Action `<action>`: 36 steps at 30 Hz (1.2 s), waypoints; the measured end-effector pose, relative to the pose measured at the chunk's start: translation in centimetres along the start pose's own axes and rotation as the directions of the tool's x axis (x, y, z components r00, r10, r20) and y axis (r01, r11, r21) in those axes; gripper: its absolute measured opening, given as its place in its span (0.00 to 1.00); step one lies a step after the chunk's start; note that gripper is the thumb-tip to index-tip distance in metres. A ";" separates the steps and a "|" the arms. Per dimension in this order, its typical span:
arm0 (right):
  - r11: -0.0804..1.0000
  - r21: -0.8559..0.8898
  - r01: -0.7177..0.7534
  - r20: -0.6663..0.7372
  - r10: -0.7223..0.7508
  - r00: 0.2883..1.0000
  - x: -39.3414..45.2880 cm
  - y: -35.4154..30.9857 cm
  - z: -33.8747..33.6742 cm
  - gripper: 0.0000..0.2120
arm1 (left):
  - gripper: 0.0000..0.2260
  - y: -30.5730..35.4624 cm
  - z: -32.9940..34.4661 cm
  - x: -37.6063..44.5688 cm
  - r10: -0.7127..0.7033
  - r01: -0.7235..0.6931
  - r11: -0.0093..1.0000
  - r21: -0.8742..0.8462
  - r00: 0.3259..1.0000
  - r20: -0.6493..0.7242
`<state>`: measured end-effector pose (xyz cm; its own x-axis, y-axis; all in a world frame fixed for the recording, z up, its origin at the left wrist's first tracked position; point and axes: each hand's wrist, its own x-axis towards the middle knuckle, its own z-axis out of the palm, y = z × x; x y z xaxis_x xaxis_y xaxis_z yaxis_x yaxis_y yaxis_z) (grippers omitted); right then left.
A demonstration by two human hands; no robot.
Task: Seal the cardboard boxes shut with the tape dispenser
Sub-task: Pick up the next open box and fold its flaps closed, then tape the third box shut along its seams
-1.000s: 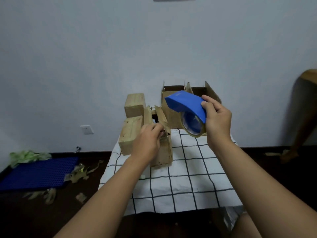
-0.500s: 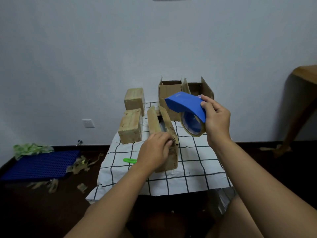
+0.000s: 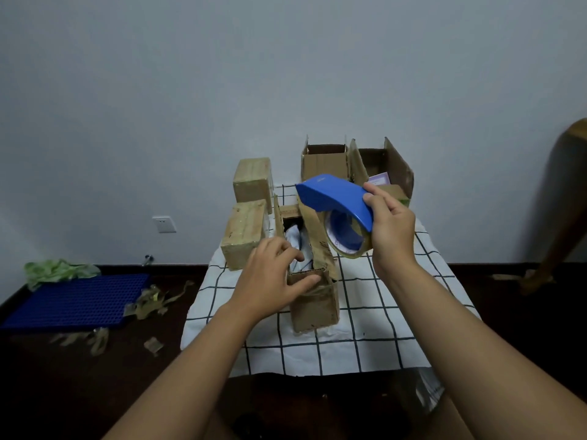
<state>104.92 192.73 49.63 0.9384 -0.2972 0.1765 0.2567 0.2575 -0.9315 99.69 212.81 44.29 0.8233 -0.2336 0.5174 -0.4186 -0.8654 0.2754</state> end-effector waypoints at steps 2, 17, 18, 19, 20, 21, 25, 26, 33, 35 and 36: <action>1.000 0.006 -0.009 0.014 0.009 1.000 -0.1 0.4 0.6 0.09 | 0.23 -0.2 0.0 0.1 -0.025 0.025 1.000 -0.001 1.000 -0.016; 0.999 0.039 -0.002 0.024 0.001 1.000 0.2 0.3 1.9 0.09 | 0.21 0.0 -0.4 1.1 0.041 -0.041 0.999 -0.003 0.962 0.270; 0.999 0.040 -0.004 0.018 0.004 1.000 0.2 0.2 1.7 0.09 | 0.22 0.0 -0.3 1.1 0.043 -0.046 0.999 0.005 0.959 0.279; 0.999 0.040 -0.007 0.013 0.007 1.000 0.2 0.2 1.5 0.09 | 0.22 0.0 -0.2 1.1 0.044 -0.049 0.999 0.010 0.958 0.284; 0.999 0.041 -0.010 0.010 0.009 1.000 0.1 0.2 1.3 0.09 | 0.22 0.0 -0.1 1.2 0.045 -0.049 0.999 0.007 0.956 0.291; 0.999 0.039 -0.010 0.009 0.010 1.000 0.1 0.2 1.2 0.09 | 0.23 -0.1 -0.1 1.3 0.045 -0.048 0.999 0.003 0.953 0.299; 0.999 0.043 0.004 0.018 -0.005 1.000 0.0 0.3 1.4 0.09 | 0.23 -0.4 0.1 1.8 0.058 -0.075 0.996 0.042 0.947 0.316; 0.999 0.047 0.010 0.023 -0.011 1.000 0.1 0.2 1.6 0.09 | 0.23 -0.5 0.1 1.9 0.055 -0.080 0.995 0.066 0.949 0.310; 1.000 -0.011 -0.003 0.035 0.004 0.999 0.1 1.7 2.0 0.09 | 0.17 0.3 1.5 1.1 -0.037 0.019 0.984 0.179 0.995 0.097; 0.999 -0.029 -0.012 0.019 0.013 1.000 0.0 2.4 1.4 0.08 | 0.14 0.6 1.6 0.5 -0.046 0.042 0.996 0.079 0.998 0.044; 0.999 -0.029 -0.021 0.005 0.021 1.000 -0.1 2.7 1.1 0.08 | 0.14 0.7 1.6 0.2 -0.040 0.040 0.999 0.019 0.999 0.031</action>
<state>105.79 194.46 47.47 0.9448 -0.2867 0.1584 0.2300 0.2365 -0.9440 100.21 211.44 43.31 0.8507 -0.2121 0.4809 -0.3783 -0.8824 0.2799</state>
